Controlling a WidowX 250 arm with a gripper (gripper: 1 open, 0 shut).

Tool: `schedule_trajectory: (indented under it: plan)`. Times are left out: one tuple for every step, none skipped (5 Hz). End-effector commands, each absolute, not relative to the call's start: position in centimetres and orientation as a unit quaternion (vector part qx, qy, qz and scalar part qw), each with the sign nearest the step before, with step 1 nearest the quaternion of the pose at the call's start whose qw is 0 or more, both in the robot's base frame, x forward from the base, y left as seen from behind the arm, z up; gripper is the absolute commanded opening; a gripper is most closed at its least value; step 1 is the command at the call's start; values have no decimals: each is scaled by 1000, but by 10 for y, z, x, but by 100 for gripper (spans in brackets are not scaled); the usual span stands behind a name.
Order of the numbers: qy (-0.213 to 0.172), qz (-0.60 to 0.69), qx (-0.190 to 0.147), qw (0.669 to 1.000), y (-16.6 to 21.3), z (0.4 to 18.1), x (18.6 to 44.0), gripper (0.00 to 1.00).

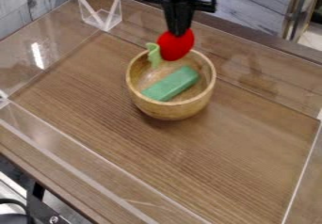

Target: Move the red fruit to the right

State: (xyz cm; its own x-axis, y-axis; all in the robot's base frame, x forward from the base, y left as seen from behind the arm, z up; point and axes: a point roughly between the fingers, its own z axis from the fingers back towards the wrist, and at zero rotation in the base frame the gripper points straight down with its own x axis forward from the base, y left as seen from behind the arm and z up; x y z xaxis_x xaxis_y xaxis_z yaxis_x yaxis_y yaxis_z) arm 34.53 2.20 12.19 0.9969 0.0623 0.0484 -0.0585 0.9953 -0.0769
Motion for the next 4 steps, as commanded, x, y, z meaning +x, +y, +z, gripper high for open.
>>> schedule_trajectory:
  plan:
    - [-61, -10, -44, 997, 3, 146, 344, 0]
    - [-64, -46, -55, 995, -9, 161, 341, 0]
    - [-62, -77, -63, 993, -22, 168, 338, 0]
    - [-57, -81, -68, 993, -34, 159, 337, 0]
